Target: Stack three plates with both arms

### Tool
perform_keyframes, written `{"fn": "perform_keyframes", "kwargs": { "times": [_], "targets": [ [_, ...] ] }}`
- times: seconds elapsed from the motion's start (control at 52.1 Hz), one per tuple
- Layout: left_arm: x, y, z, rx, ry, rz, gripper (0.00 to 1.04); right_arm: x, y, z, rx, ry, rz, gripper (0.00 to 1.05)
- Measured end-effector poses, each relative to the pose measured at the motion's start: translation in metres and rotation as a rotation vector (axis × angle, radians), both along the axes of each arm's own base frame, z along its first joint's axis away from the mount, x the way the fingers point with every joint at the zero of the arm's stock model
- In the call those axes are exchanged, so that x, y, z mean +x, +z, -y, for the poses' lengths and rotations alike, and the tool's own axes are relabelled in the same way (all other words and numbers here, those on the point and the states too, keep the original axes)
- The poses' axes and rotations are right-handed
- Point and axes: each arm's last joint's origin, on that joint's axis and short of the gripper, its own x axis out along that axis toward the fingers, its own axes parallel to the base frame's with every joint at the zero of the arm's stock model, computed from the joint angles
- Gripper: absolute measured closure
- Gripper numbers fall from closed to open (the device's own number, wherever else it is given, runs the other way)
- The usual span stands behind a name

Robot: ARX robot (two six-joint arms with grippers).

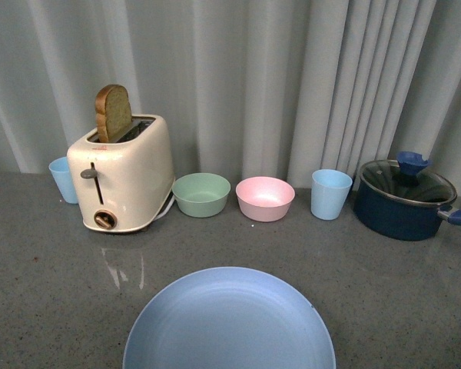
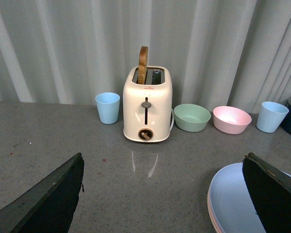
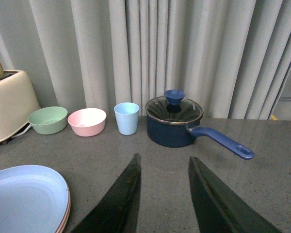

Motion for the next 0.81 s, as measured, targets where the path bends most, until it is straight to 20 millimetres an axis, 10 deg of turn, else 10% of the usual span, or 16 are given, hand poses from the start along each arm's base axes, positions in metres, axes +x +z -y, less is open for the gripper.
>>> {"fn": "perform_keyframes", "kwargs": {
  "times": [0.365, 0.806],
  "targets": [
    [0.0, 0.0, 0.0, 0.0, 0.0, 0.0, 0.07, 0.0, 0.0, 0.0, 0.001, 0.0, 0.0, 0.05],
    [0.0, 0.0, 0.0, 0.0, 0.0, 0.0, 0.07, 0.0, 0.0, 0.0, 0.0, 0.0, 0.0, 0.07]
  ]
}}
